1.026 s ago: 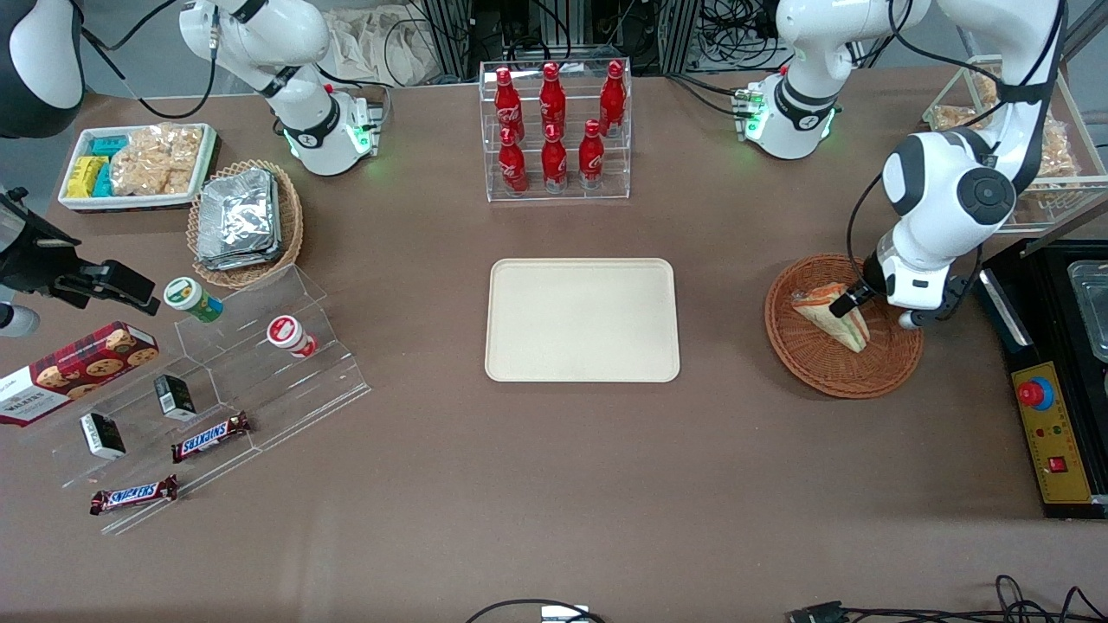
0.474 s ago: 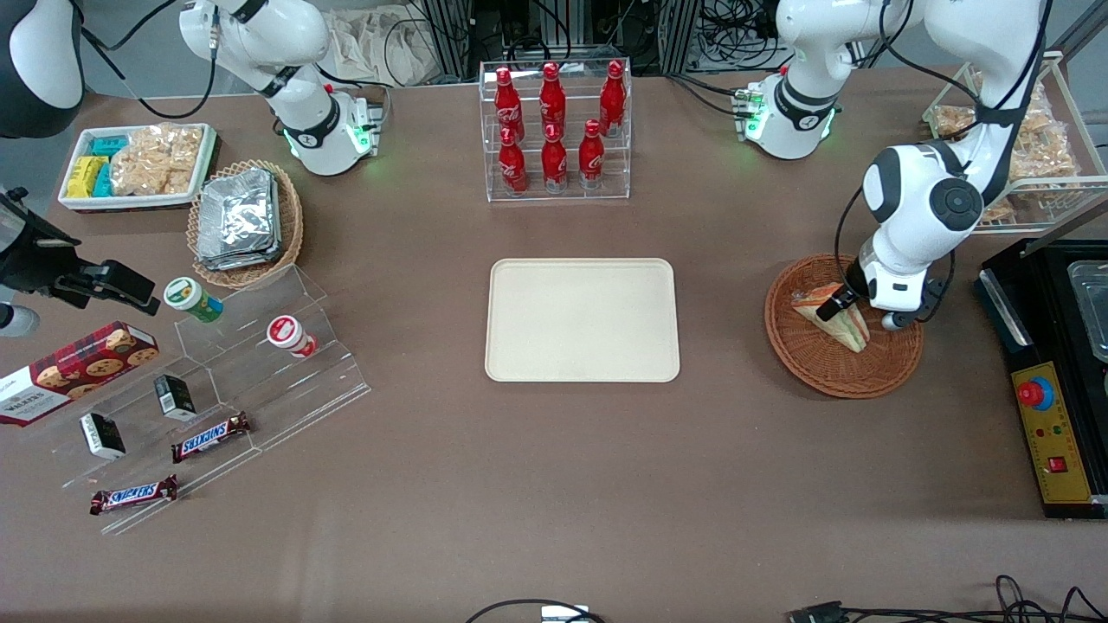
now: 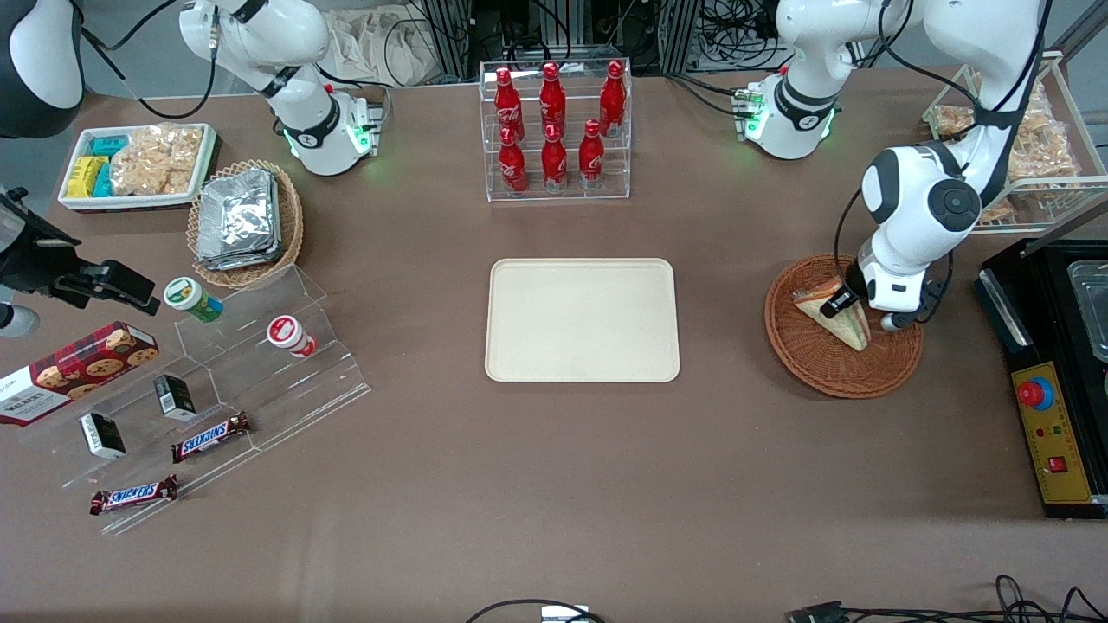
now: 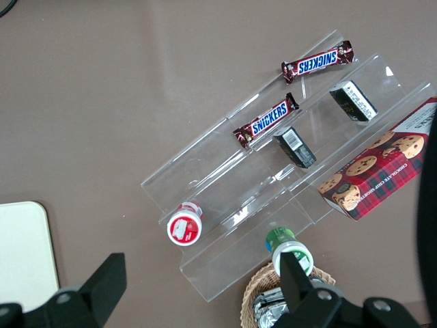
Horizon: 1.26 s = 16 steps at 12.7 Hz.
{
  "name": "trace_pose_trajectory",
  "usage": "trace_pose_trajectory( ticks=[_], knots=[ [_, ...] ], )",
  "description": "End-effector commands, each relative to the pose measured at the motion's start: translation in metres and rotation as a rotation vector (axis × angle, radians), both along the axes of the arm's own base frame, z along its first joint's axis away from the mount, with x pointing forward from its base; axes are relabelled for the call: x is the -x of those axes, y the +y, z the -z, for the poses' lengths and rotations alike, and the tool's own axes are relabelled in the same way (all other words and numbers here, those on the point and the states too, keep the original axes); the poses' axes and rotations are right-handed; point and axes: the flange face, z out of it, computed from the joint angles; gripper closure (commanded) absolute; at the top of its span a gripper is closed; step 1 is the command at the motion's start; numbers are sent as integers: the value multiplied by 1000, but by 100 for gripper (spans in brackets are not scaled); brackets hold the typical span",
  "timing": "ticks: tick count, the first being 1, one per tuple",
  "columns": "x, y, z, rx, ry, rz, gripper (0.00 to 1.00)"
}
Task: Place sandwich from basket to tray
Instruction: 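Lift the sandwich and carry it over the cream tray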
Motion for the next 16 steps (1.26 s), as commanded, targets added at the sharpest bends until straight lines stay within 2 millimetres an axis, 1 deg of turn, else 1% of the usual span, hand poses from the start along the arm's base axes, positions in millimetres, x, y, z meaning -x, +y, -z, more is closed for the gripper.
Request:
trace_pose_trajectory(
  ticks=[1,3,4,7,8,9,10,11,13,14,15,16],
  knots=[
    [-7,-5,-43,-14,-24,36,98],
    [-17,-7,-75,-19,-16,113,99],
    [-23,-12,-87,-20,0,158,99],
    [-35,-64,-114,-27,8,367,99],
    [-38,-88,-121,-33,-9,476,99],
    [-46,-104,-133,-52,-34,551,99],
    [-51,-119,-140,-59,-41,612,98],
    [-53,-140,-144,-60,-46,681,98],
    [-57,-182,-145,-62,-59,777,96],
    [-55,-204,-144,-66,-62,816,94],
    [-51,-219,-140,-61,-58,821,93],
    [-46,-234,-141,-75,-64,837,94]
  ],
)
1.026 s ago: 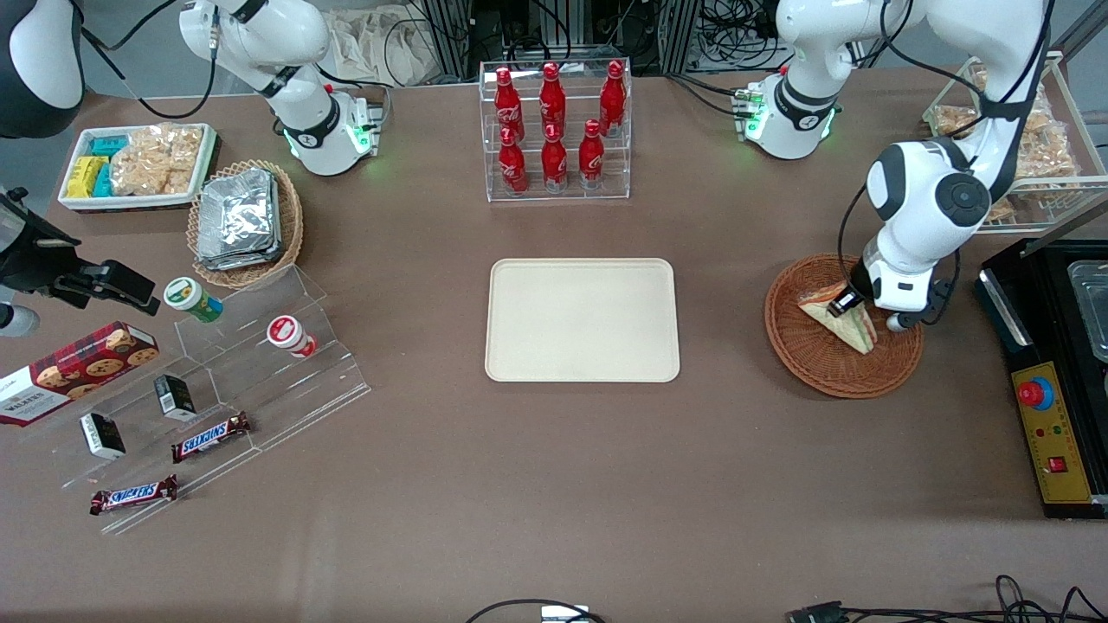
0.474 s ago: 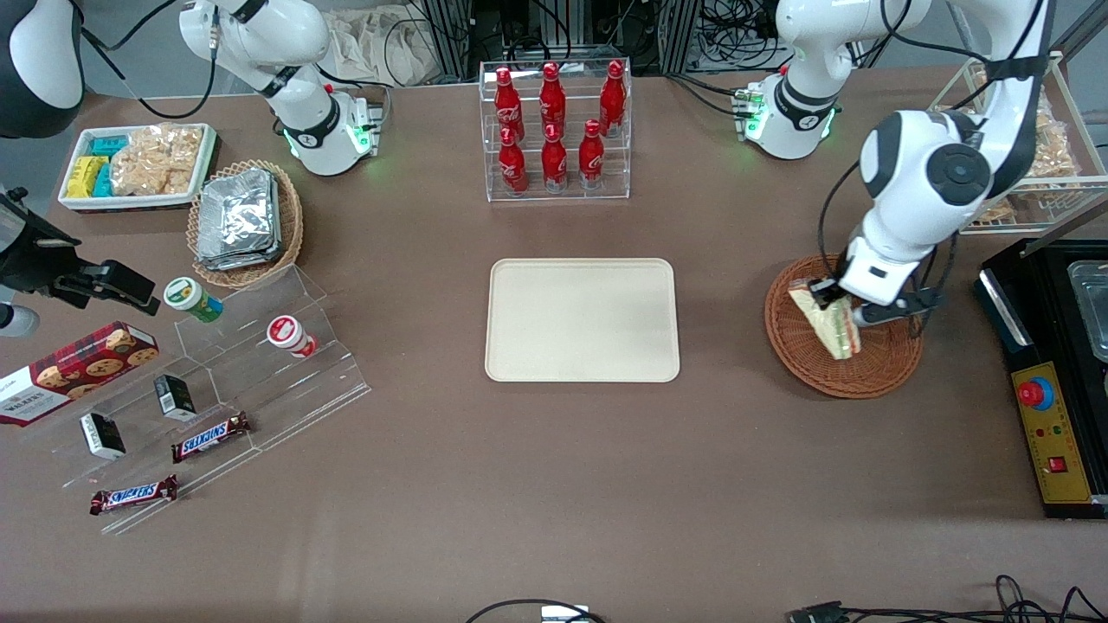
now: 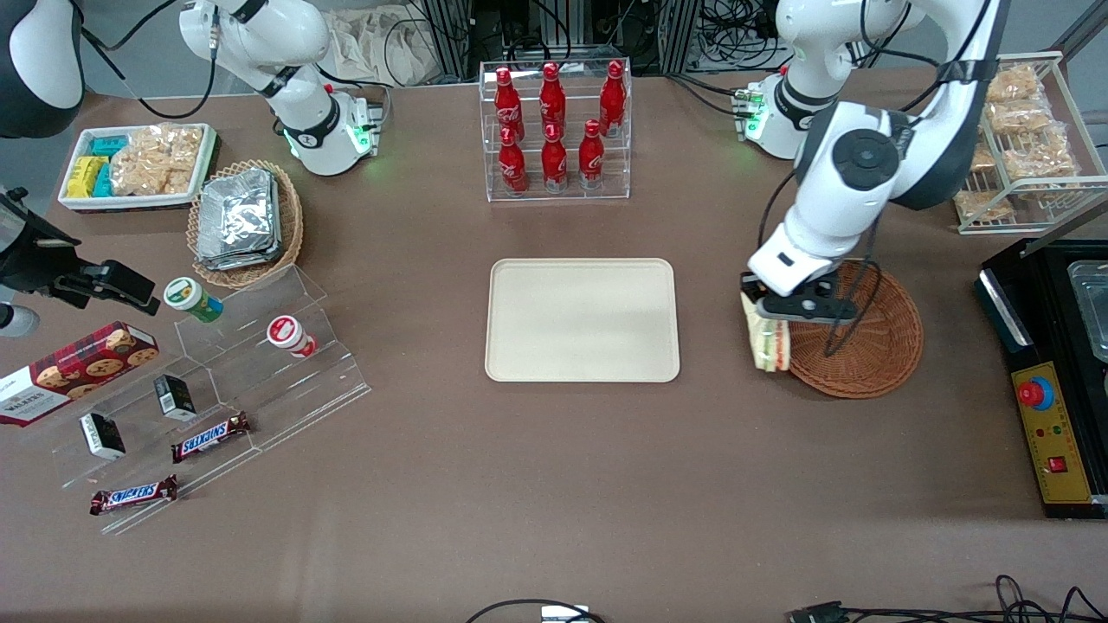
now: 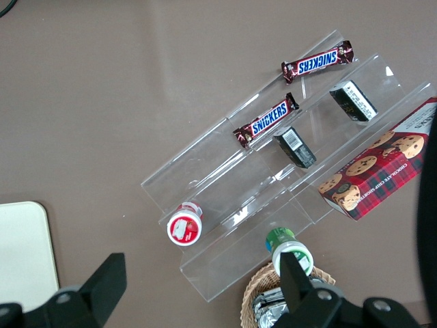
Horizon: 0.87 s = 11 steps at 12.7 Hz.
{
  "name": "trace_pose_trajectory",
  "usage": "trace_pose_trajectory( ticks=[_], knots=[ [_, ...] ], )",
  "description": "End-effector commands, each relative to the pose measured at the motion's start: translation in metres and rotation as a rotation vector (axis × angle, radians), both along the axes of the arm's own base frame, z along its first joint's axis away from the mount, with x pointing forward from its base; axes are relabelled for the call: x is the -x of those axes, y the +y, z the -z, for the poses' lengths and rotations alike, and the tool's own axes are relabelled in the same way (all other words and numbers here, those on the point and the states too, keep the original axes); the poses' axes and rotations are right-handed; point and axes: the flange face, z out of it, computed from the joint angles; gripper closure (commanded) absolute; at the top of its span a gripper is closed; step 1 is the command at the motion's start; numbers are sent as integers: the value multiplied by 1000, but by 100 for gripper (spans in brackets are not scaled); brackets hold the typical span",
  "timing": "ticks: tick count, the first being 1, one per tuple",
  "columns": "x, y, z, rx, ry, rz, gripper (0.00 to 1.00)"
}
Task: Place sandwich from basket to tray
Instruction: 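Lift the sandwich and carry it over the cream tray, then lower the sandwich onto the tray and open the left gripper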
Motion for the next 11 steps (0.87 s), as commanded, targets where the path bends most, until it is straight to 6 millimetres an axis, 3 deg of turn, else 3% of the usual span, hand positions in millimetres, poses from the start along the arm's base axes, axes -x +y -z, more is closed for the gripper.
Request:
trace_pose_trajectory(
  ticks=[1,4,8,10,11],
  knots=[
    [3,-35,-1,-18,-3,21,93],
    [9,-81,16,-13,7,-7,95],
    [29,-148,70,-62,-9,-52,95],
    [19,-161,95,-43,23,-64,95],
    [23,-181,101,-24,35,-37,95]
  ],
)
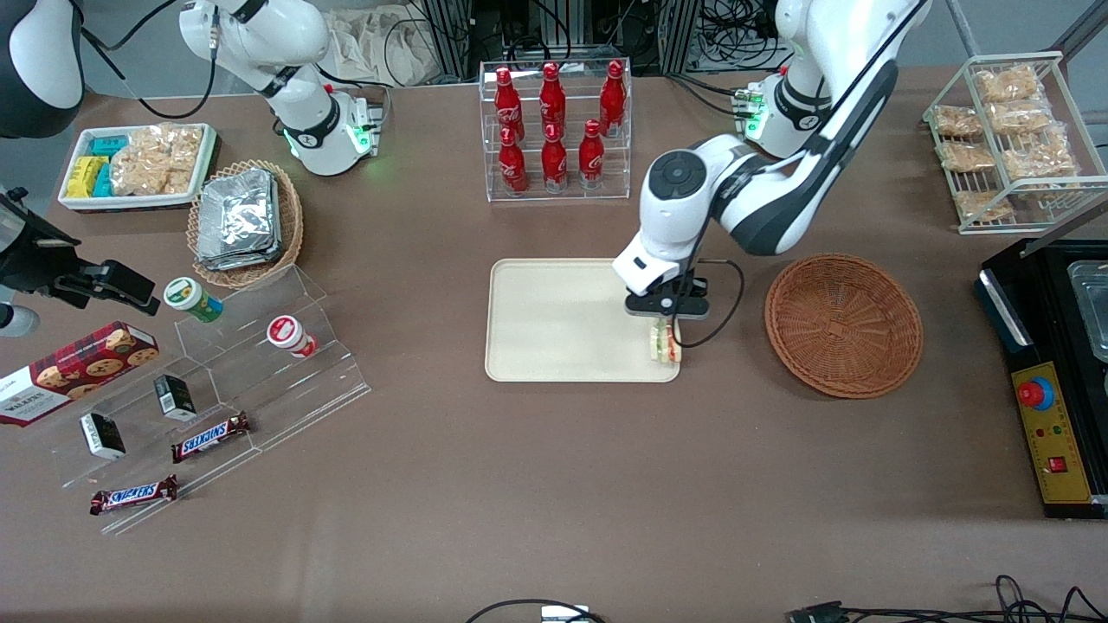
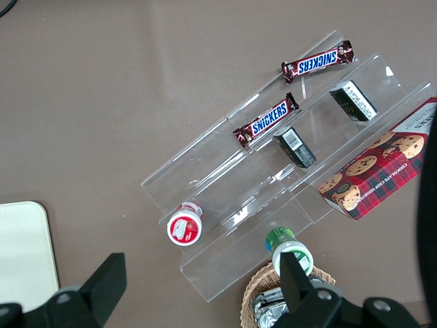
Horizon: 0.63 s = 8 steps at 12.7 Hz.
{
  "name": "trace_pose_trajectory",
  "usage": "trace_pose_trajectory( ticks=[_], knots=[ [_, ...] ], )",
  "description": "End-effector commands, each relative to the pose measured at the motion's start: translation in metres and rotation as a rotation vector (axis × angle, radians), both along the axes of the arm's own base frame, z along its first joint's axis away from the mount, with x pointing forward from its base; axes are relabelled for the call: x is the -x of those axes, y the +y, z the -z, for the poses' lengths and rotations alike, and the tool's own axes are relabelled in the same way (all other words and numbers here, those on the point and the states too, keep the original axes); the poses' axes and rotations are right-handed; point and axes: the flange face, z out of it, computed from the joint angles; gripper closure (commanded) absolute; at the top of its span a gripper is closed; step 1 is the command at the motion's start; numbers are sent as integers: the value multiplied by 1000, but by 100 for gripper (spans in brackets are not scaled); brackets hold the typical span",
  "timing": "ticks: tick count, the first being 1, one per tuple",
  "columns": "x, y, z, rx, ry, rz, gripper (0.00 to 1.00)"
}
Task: Place sandwich from basket to tray
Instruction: 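Lower the sandwich onto the tray and open the left gripper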
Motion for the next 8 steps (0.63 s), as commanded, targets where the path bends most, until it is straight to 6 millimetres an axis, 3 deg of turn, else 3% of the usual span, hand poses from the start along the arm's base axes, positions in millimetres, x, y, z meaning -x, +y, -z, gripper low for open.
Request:
trace_pose_trajectory(
  ticks=[1,7,8],
  knots=[
    [-10,-40,20,39,36,20,95],
    [13,-50,75,-32,109,96,93],
    [14,-50,78,-39,110,98,83]
  ],
)
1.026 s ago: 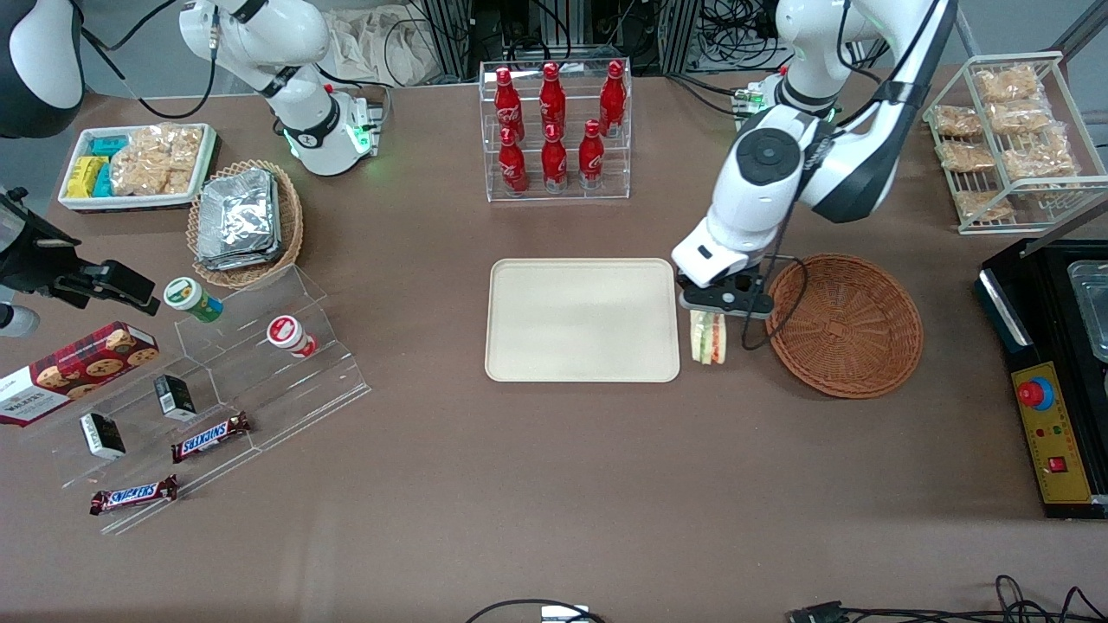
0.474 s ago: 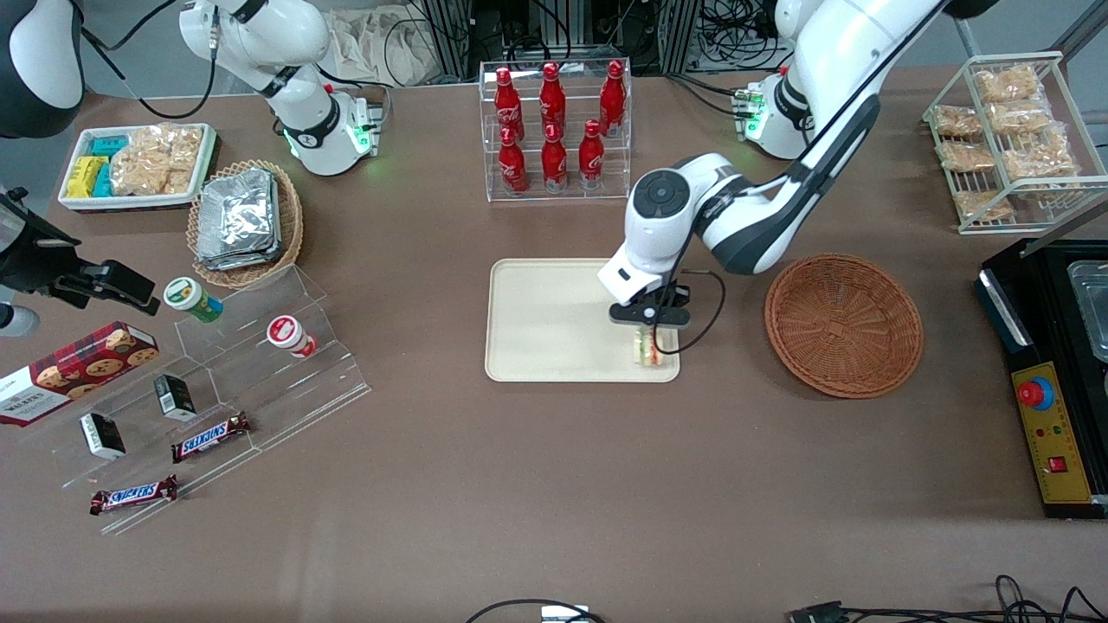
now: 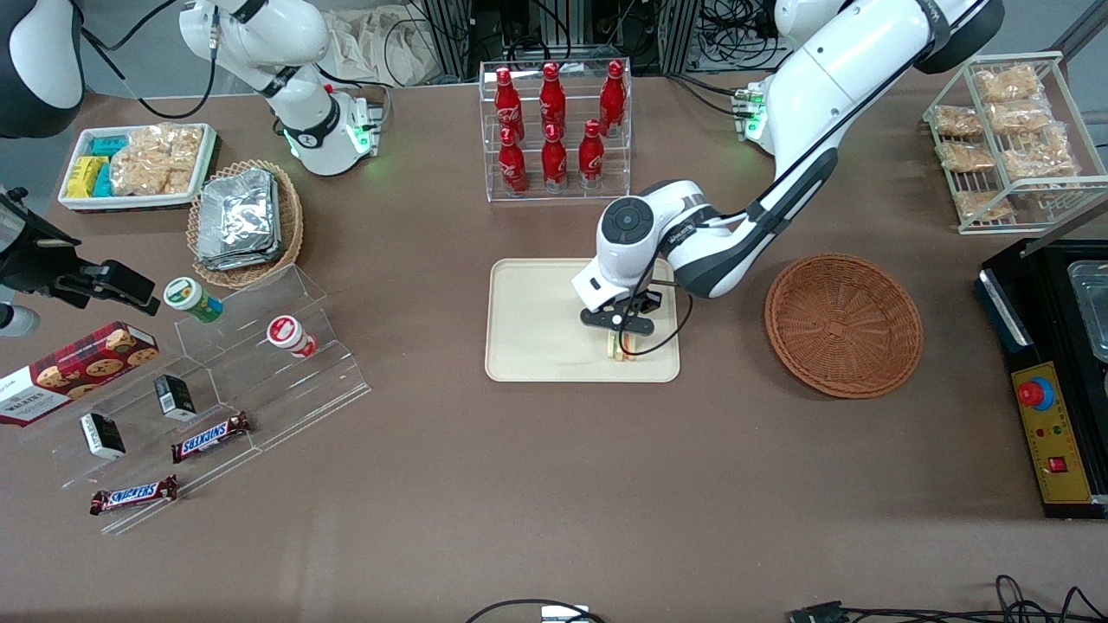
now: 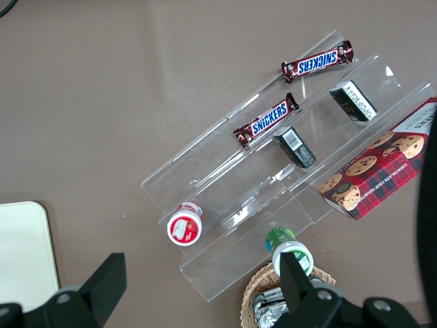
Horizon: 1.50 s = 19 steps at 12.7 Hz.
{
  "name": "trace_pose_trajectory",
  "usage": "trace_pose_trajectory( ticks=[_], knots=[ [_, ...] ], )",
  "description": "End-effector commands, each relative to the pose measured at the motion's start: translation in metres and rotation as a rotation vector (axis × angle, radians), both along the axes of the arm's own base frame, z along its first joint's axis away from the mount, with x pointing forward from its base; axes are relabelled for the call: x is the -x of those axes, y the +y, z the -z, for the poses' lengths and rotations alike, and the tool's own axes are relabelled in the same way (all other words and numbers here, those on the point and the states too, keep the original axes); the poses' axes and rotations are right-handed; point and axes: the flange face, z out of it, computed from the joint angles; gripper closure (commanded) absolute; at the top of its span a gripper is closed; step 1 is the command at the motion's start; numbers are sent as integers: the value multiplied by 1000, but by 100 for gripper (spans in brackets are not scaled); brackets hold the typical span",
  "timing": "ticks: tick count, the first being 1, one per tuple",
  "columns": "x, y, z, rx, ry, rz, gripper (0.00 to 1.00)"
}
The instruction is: Place sandwich from basket to tray
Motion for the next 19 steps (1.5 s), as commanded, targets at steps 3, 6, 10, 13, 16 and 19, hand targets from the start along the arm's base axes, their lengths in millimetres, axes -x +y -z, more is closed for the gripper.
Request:
trace_pose_trajectory(
  ticks=[3,6,10,13,16,19],
  knots=[
    [-4,-1,4,-54,-9,-37,0],
    [-28,9,-24,-64,-38,-110,0],
    [-93,35,-83,-41,-17,-277,0],
    [-119,42,-121,-10,-23,-342,0],
    [-159,89,-170,-19,-40,-447,0],
    [-186,153,-219,-2,-60,-501,0]
  ],
)
